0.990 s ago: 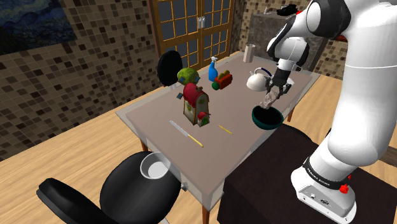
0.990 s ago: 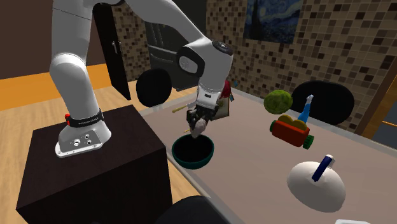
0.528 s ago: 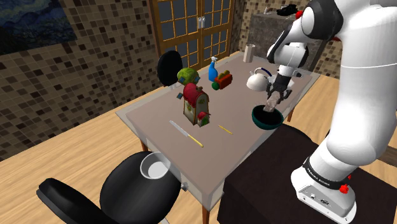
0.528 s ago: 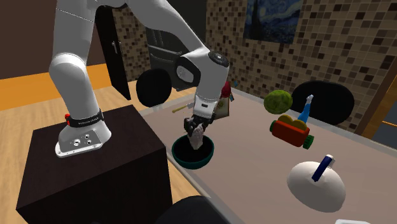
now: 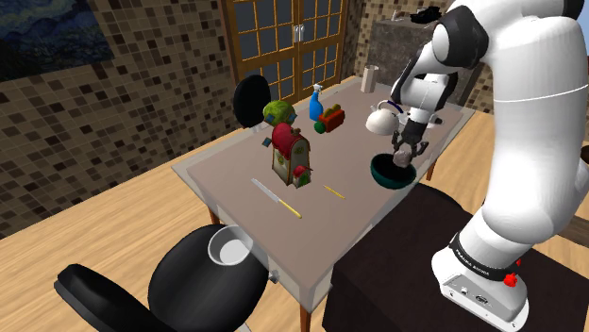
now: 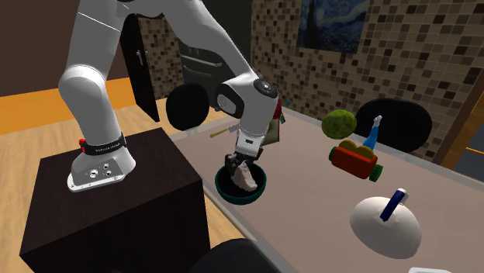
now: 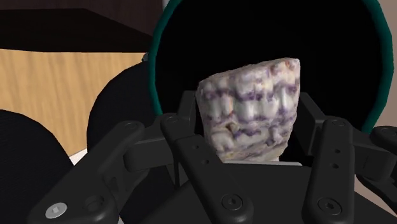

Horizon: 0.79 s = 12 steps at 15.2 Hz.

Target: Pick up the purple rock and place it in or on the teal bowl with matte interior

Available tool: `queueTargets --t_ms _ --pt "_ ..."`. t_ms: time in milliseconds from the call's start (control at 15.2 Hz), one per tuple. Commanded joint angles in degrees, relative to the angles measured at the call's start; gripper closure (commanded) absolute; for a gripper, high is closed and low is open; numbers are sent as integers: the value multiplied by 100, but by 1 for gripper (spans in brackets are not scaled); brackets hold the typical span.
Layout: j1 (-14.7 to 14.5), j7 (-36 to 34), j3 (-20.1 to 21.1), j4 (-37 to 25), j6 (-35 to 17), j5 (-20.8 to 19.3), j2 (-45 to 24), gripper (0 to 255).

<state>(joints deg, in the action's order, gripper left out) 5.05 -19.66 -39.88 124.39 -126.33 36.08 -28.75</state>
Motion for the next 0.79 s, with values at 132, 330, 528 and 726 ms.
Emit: queueTargets --t_ms 132,330,528,726 --pt "120 152 146 -45 -128 200 -233 255" --pt "120 152 145 -45 -128 200 -233 255" --pt "120 152 145 -45 -128 200 -234 255" --pt "121 156 146 -43 -131 203 -236 0"
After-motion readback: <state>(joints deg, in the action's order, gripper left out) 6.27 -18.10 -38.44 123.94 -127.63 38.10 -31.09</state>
